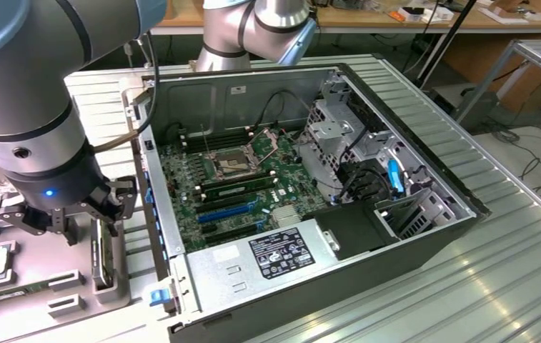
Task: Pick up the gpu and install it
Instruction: 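Pick up the gpu and move the gpu toward the slot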
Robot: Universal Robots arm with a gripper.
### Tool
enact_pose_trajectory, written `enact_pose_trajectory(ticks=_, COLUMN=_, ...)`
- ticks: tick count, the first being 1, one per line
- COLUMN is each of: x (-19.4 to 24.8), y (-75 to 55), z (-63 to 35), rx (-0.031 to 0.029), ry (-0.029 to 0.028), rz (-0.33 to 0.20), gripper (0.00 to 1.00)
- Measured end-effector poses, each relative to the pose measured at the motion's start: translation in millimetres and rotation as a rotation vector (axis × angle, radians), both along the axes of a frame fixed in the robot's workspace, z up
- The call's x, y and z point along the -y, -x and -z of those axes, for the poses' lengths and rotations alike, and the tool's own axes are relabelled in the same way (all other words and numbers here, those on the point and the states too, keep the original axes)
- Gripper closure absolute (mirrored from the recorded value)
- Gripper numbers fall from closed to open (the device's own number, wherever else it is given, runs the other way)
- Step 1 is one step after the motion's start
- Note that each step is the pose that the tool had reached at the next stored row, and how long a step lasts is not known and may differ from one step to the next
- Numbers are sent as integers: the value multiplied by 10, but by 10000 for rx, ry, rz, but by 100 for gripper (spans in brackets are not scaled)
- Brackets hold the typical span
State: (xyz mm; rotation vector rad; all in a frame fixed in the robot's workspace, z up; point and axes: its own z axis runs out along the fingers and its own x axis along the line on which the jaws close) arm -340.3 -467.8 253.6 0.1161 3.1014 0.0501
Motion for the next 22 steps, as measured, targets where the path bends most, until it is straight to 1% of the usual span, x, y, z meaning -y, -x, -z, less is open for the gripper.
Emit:
enact_pose_trajectory(ticks=9, x=44, y=6, z=35, rx=20, ry=-1, rz=0, gripper=44)
enact_pose_trajectory(ticks=12, x=67, y=6, z=45, rx=21, ry=-1, rz=1, gripper=44)
enact_pose_trajectory(ticks=22, x=70, y=6, z=63, rx=22, ry=1, rz=0, gripper=44)
